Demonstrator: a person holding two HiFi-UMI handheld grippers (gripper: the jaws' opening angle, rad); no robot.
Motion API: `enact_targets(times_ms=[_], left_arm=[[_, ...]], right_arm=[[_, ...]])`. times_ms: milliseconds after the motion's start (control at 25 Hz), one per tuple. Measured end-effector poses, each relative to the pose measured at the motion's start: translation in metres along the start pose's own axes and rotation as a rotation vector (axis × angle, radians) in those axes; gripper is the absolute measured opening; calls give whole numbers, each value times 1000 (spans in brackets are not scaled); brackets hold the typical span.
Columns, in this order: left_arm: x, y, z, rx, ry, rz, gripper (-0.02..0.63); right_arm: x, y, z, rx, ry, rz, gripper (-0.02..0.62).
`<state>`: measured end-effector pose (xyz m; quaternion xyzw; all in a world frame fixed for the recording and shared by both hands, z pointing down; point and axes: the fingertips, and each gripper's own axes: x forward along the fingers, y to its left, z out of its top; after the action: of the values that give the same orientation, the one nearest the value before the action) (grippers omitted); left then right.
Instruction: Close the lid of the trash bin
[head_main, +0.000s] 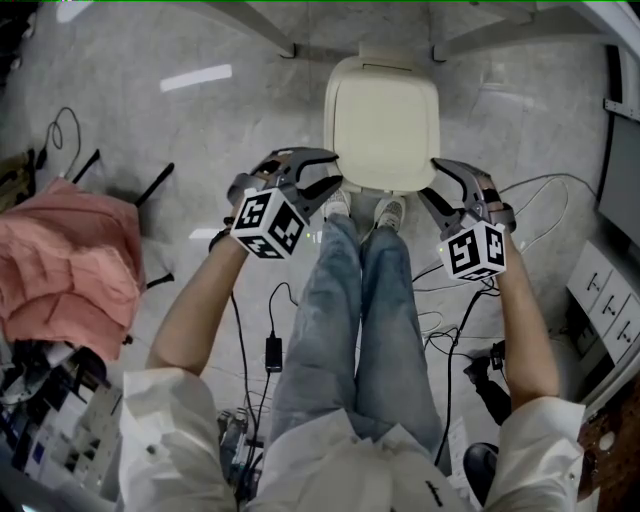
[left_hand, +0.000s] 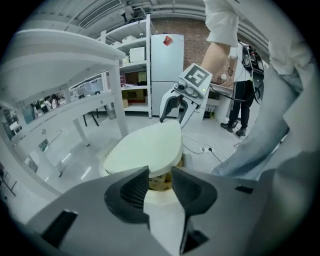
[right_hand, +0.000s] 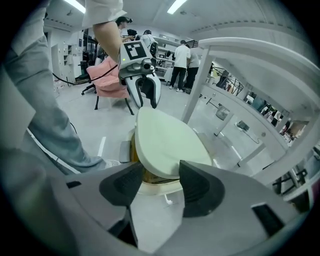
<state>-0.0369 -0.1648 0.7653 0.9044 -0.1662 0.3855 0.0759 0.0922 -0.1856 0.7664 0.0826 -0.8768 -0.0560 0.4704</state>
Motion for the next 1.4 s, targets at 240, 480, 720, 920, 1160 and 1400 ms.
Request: enact_targets(times_ms=[240,480,720,920,1160,1400], left_arm=[[9,-4,-9,-53,4,-26,147],[13,-7,-14,-88,7,-46,146],[20,-8,-21,-147,8,-59,144],[25,-9,-27,-205,22,-64,140],[33,-8,-33,-256,34,-46,124],[40,-8,-38,-261,56,-19,108]], right_arm=[[9,10,-7,22,20,43,256],[12,16,-10,61,32,105,262],[18,18,-12,147,27,131,261],[24,20,-14,240,26,153,262],[30,23,-17,326,19,148,237],[38,24,-17,382,7,124,161]])
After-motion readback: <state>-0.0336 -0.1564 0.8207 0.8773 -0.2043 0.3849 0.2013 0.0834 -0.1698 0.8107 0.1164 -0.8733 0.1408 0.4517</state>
